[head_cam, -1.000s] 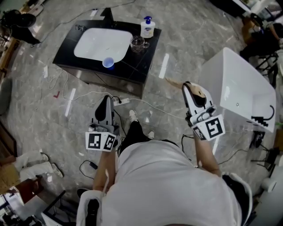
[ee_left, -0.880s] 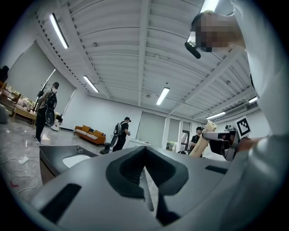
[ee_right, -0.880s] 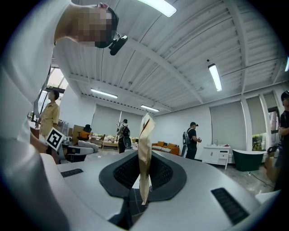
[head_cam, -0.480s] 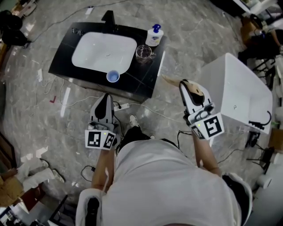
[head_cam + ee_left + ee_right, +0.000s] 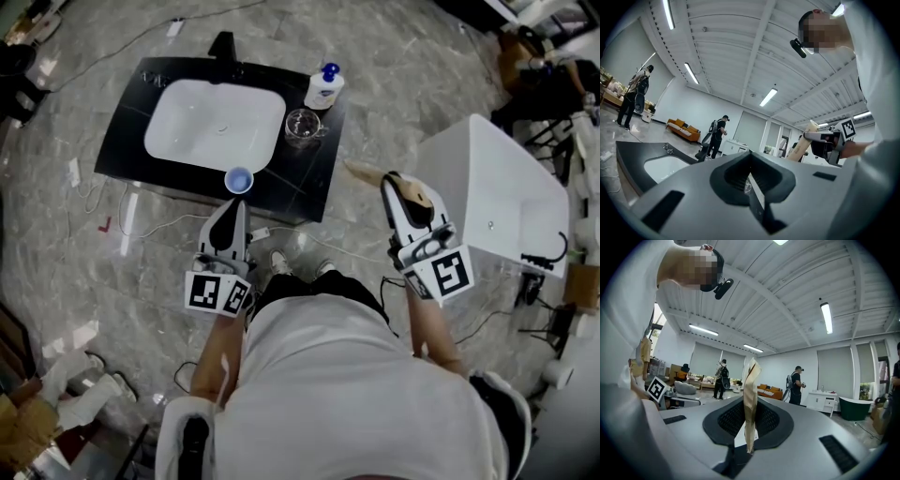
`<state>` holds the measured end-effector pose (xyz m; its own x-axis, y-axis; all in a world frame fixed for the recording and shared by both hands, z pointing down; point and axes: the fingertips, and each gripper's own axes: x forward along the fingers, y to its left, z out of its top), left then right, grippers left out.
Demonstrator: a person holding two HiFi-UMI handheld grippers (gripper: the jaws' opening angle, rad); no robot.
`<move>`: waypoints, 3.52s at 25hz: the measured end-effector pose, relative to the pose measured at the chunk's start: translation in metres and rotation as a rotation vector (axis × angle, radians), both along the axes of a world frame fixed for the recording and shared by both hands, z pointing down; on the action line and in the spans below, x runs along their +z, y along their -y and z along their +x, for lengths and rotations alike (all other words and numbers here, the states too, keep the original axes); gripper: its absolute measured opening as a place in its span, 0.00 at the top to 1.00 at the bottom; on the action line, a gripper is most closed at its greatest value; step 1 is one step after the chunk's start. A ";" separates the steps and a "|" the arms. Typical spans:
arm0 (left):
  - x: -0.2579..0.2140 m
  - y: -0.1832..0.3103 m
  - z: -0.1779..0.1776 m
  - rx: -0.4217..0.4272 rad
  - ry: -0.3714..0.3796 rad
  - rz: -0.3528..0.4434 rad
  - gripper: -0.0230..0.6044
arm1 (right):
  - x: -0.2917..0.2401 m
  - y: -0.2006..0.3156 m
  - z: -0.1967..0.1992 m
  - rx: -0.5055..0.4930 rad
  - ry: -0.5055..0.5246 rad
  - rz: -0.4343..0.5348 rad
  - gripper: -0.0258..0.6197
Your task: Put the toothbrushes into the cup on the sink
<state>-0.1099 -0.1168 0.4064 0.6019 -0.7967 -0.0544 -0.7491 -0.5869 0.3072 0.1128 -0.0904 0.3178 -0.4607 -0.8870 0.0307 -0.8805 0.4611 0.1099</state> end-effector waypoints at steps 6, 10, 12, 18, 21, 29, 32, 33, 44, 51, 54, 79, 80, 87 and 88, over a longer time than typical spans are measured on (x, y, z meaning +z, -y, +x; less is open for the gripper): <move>-0.005 0.002 0.009 0.014 0.031 0.000 0.96 | 0.004 0.013 0.006 -0.011 0.024 0.003 0.88; -0.005 0.004 0.006 -0.051 0.032 0.001 0.96 | 0.005 0.023 0.005 -0.063 0.026 0.006 0.88; -0.008 0.005 0.006 -0.084 0.018 0.002 0.96 | 0.007 0.030 0.007 -0.086 0.009 0.001 0.88; -0.012 0.010 -0.001 -0.138 0.036 0.008 0.96 | 0.016 0.065 0.003 -0.127 -0.031 0.005 0.88; -0.009 0.012 -0.007 -0.172 0.043 -0.006 0.96 | 0.015 0.080 -0.001 -0.150 -0.017 0.008 0.88; -0.008 0.025 -0.021 -0.232 0.073 0.005 0.96 | 0.037 0.120 -0.018 -0.200 -0.085 0.058 0.88; -0.006 0.028 -0.022 -0.239 0.084 0.003 0.96 | 0.054 0.135 -0.025 -0.215 -0.096 0.062 0.88; -0.003 0.027 -0.022 -0.243 0.084 -0.004 0.96 | 0.061 0.139 -0.028 -0.218 -0.104 0.056 0.88; 0.014 0.031 -0.026 -0.249 0.093 -0.049 0.96 | 0.142 0.176 -0.042 -0.232 -0.216 -0.026 0.88; 0.021 0.030 -0.029 -0.247 0.116 -0.065 0.96 | 0.167 0.187 -0.045 -0.226 -0.279 -0.029 0.88; 0.023 0.032 -0.031 -0.247 0.122 -0.065 0.96 | 0.177 0.192 -0.052 -0.233 -0.306 -0.026 0.88; 0.039 0.023 -0.037 -0.288 0.118 -0.122 0.96 | 0.224 0.209 -0.061 -0.268 -0.397 -0.056 0.88; 0.040 0.022 -0.036 -0.289 0.117 -0.124 0.96 | 0.226 0.209 -0.061 -0.268 -0.396 -0.059 0.88; 0.045 0.021 -0.036 -0.299 0.116 -0.134 0.96 | 0.238 0.210 -0.059 -0.266 -0.385 -0.078 0.88; 0.045 0.021 -0.036 -0.302 0.116 -0.135 0.96 | 0.239 0.209 -0.059 -0.267 -0.380 -0.079 0.88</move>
<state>-0.1460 -0.1377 0.4515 0.3340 -0.9351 0.1182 -0.9171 -0.2935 0.2698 0.0538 -0.2994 0.5564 -0.6157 -0.7271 0.3037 -0.6342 0.6860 0.3568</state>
